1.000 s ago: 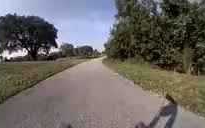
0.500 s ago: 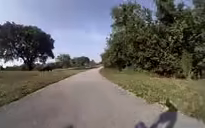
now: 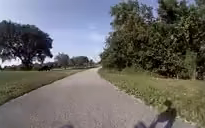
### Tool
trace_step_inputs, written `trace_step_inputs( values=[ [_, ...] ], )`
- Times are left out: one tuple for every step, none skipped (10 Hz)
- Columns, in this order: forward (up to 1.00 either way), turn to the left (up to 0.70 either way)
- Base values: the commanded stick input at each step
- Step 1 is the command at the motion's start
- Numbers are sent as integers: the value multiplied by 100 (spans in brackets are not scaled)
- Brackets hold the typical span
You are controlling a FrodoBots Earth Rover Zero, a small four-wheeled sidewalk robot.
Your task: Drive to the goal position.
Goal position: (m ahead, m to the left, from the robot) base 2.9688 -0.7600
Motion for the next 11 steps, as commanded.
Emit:
trace_step_inputs(
  values=[
    [100, 2],
    [100, 2],
    [100, 2],
    [100, 2],
    [100, 2],
    [100, 2],
    [100, 2],
    [100, 2],
    [100, 2],
    [100, 2],
    [100, 2]
  ],
)
